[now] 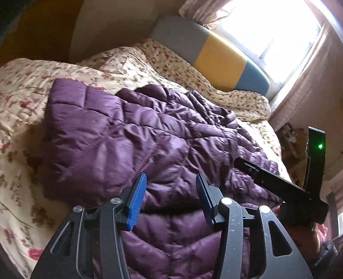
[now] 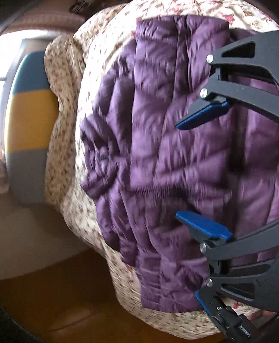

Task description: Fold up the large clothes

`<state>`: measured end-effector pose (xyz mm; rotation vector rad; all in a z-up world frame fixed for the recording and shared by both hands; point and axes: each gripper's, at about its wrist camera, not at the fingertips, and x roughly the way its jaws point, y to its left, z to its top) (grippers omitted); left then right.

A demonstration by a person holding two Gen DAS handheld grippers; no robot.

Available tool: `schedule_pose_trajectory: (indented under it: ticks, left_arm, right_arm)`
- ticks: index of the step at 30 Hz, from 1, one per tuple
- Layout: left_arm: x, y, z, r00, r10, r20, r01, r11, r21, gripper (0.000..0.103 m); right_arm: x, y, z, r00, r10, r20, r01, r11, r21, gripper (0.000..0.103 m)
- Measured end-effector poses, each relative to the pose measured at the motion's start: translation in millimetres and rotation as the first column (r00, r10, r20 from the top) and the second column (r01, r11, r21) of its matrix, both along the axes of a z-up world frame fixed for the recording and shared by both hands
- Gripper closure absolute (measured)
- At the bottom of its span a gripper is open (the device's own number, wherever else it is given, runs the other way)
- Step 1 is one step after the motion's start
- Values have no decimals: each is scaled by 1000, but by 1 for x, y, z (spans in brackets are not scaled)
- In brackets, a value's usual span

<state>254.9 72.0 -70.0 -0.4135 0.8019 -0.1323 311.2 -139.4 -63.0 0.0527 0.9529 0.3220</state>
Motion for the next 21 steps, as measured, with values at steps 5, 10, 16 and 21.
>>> schedule_pose_trajectory:
  ticks: [5,10,16,21]
  left_arm:
    - [7,1,1,1000,1,3,-1,999,44,55]
    - [12,-3,5,1000,-4,19,3,999,54,55]
    - [20,-10,6,1000,-2,25,1,999,54,55]
    - [27,-19,7,999,-18,27,16,997,78,55]
  right_arm:
    - [0,17,-9,999,33,-9,-33,998,-52,97]
    - [7,-3,1,998,-25,50,30,996,-87,100]
    - [13,-37,8,991,-112,77,121,984,-127,100]
    - [15,-65,1,981,-181,65,189,969,-159,100]
